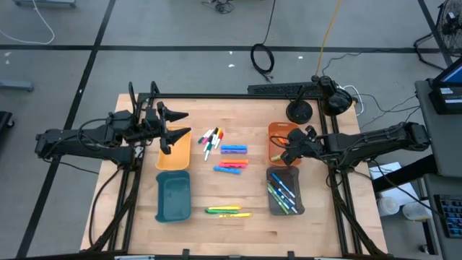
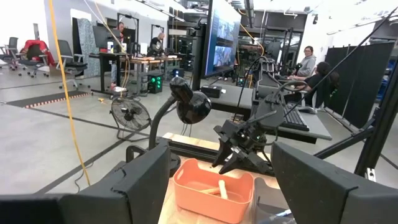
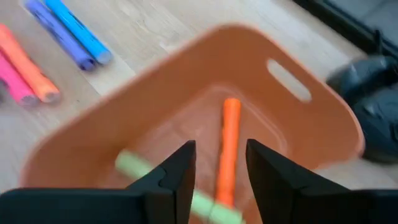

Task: Pick & Place Markers
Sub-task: Put the bottom blue highlighter into the orange bin

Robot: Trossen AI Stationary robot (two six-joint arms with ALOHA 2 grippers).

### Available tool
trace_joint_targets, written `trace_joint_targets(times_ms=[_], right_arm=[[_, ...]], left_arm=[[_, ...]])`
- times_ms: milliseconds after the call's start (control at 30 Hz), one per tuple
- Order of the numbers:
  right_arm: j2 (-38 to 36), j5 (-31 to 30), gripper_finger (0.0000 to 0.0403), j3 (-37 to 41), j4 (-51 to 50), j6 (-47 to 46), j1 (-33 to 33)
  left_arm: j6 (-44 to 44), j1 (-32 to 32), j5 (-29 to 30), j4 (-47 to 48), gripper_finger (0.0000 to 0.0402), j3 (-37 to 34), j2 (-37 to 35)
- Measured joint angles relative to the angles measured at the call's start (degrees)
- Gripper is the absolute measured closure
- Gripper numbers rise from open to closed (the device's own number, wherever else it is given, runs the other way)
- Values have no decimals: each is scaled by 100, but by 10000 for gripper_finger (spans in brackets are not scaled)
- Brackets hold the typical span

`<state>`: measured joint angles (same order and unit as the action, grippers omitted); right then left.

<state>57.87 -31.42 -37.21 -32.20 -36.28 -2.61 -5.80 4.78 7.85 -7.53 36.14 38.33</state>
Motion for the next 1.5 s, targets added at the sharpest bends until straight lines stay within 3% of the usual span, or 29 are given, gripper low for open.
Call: trace_joint_targets(times_ms=[167, 433, 667, 967, 1233, 1500], right_arm=[[2, 172, 266, 15, 1471, 1099, -143], [134, 1227, 263, 701, 4527, 2240, -598], [838, 1211, 253, 316, 4568, 2316, -802], [2677, 1224, 241, -834, 4498, 2670, -994], [4065, 1226, 241, -2240, 3024, 2694, -924], [4913, 1557, 241, -2629, 2915, 2839, -837]], left_arm=[[0, 0, 0, 0, 119, 0, 1], [0, 1, -1, 0, 119, 0, 0], [0, 1, -1, 0, 119, 0, 0], [0, 1, 0, 0, 119, 0, 0], [0, 2, -1, 0, 119, 0, 0], [0, 2, -1, 0, 119, 0, 0]])
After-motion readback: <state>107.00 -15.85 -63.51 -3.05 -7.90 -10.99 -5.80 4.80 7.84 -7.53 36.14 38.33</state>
